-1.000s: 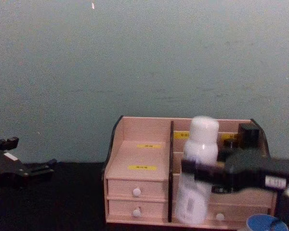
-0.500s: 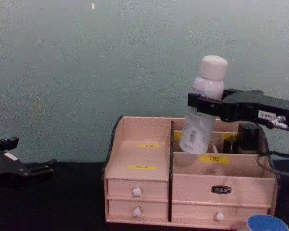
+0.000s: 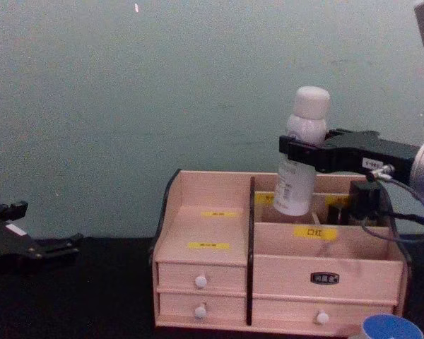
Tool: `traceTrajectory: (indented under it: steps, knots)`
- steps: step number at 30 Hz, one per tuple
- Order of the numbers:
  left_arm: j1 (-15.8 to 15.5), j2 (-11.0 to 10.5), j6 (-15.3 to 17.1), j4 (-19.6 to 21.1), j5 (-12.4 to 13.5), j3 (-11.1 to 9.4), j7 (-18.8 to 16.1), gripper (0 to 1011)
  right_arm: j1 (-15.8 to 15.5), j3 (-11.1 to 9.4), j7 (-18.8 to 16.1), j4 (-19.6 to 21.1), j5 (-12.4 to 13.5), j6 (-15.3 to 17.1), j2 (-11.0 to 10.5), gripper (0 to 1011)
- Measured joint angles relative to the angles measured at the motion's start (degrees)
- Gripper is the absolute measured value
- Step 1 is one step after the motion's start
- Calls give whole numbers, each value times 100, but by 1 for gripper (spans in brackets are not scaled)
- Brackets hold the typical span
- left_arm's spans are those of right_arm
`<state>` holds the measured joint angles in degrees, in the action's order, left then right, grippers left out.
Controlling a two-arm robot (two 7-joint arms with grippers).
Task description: Pick up the facial cleanser and watermelon frost from the table and place them into the tiered storage box.
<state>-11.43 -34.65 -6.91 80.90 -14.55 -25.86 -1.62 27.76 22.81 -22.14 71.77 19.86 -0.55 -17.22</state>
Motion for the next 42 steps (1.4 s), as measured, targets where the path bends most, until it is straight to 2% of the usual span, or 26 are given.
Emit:
traceTrajectory:
  steps: [13,26,42]
  knots:
    - [0,0,0,0,0,0,0,1001,274,-98,-3,-616,-266,-131,251,593]
    - [0,0,0,0,0,0,0,1001,334,-114,-76,-904,-459,-133,337,593]
    - [0,0,0,0,0,0,0,1001,390,-48,-159,-1226,-672,36,404,593]
